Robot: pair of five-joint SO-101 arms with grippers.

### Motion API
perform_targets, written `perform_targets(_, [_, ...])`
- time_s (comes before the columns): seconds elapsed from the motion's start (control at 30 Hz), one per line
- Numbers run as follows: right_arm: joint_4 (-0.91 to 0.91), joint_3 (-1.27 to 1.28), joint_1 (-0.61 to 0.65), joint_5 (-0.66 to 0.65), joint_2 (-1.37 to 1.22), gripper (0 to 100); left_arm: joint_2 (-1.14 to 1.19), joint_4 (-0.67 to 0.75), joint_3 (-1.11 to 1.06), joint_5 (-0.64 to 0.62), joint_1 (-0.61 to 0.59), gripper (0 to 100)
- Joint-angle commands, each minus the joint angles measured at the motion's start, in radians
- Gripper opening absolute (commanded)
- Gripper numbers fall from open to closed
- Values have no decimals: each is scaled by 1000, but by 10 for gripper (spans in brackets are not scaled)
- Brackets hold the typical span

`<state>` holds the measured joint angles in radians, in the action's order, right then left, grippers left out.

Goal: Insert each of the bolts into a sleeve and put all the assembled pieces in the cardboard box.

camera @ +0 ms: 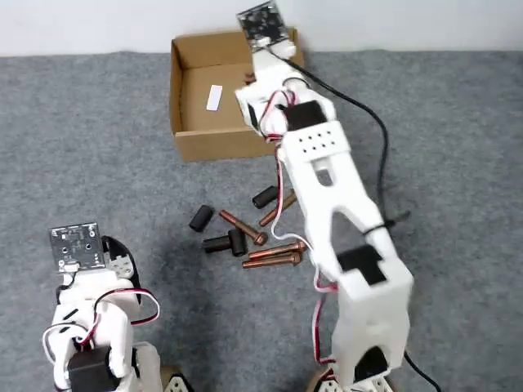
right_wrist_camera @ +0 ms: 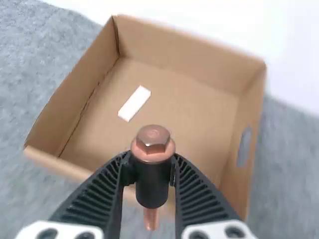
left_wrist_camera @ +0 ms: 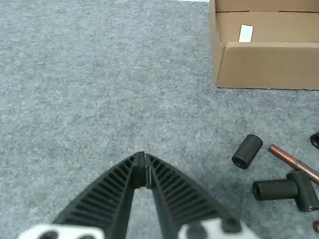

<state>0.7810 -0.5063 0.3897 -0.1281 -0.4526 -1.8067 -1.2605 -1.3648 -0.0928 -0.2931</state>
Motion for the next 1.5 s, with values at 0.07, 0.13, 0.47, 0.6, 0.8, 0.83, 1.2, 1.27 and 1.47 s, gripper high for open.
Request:
perform_targets(0.07, [-108, -242, -13, -51, -127, 9, -3, -2, 4, 5, -5, 5])
perform_targets(0.13, [-110, -293, -13, -51, -174, 12, -5, 0, 4, 5, -5, 5])
perform_targets(0.47, [-51, -356, -30, -71, -308, 120, -5, -2, 4, 5, -5, 5])
perform_targets(0.6, [35, -367, -25, -80, -298, 173, -5, -2, 4, 3, -5, 5])
perform_targets(0.8, [179, -437, -25, -77, -246, 118, -5, -2, 2, 3, -5, 5])
perform_targets(0.83, [214, -450, -16, -77, -232, 98, -5, -2, 2, 3, -5, 5])
perform_targets(1.2, [685, -582, 93, -83, -104, 9, -5, 3, -22, 3, -5, 5])
perform_targets(1.27, [766, -601, 102, -87, -88, 9, -5, 5, -22, 3, -5, 5])
perform_targets(1.47, [964, -631, 102, -310, -74, 9, -5, 5, -22, 3, -5, 5])
